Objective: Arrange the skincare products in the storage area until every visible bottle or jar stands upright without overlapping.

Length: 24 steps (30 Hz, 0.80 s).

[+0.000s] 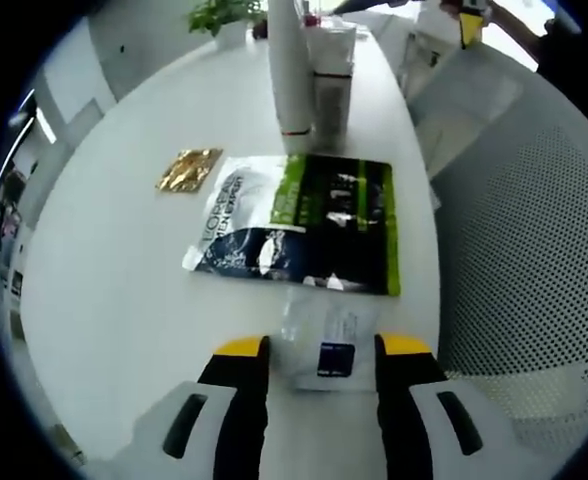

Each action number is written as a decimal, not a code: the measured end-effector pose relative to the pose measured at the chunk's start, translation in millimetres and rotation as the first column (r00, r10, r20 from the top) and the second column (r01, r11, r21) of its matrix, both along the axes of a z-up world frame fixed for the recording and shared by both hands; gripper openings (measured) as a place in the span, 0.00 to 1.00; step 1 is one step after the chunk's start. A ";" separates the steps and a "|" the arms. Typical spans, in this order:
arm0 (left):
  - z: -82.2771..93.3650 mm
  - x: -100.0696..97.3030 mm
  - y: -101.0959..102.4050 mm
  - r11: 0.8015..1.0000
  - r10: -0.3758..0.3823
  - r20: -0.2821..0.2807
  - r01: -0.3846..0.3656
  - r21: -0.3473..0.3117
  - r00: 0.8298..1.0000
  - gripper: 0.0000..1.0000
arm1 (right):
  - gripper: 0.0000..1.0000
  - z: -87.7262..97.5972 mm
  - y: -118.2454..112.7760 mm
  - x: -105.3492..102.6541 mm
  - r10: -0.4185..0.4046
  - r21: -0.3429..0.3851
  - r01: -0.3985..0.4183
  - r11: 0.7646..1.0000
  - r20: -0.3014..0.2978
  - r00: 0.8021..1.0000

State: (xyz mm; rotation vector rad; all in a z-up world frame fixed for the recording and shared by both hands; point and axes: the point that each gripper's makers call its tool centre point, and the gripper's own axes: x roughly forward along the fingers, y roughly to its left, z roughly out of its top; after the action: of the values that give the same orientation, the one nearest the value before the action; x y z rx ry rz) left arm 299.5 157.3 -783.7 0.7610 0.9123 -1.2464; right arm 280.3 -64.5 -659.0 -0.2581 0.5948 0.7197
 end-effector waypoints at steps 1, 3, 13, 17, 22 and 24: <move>0.1 0.4 0.2 1.000 0.000 -0.005 0.000 0.000 1.000 0.37 | 1.00 0.4 -0.6 -0.1 -0.001 0.001 0.001 1.000 0.001 1.000; 0.4 1.6 0.4 1.000 -0.005 -0.007 0.005 0.004 1.000 0.35 | 1.00 1.3 -1.9 -0.3 -0.002 -0.001 0.002 1.000 0.004 1.000; 1.5 8.4 -3.9 0.997 -0.065 0.014 0.065 0.046 0.998 0.34 | 1.00 -0.2 -7.1 -2.1 -0.010 0.000 0.010 1.000 0.003 1.000; 1.7 8.5 -6.2 0.995 -0.086 0.022 0.084 0.050 0.996 0.34 | 1.00 0.1 -9.3 -0.3 -0.015 0.004 0.015 1.000 0.005 1.000; 1.9 10.3 -4.3 0.994 -0.092 0.021 0.090 0.066 0.996 0.39 | 1.00 0.3 -10.9 0.9 -0.016 0.005 0.016 1.000 0.008 1.000; 1.5 9.5 -3.1 0.993 -0.097 0.014 0.096 0.072 0.995 0.39 | 1.00 -0.3 -10.9 0.8 -0.015 0.006 0.015 1.000 0.007 1.000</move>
State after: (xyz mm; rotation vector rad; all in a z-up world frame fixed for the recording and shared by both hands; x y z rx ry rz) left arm 309.1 154.2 -782.1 0.8801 0.9183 -1.2954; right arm 281.1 -75.5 -659.3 -0.2500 0.5876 0.7054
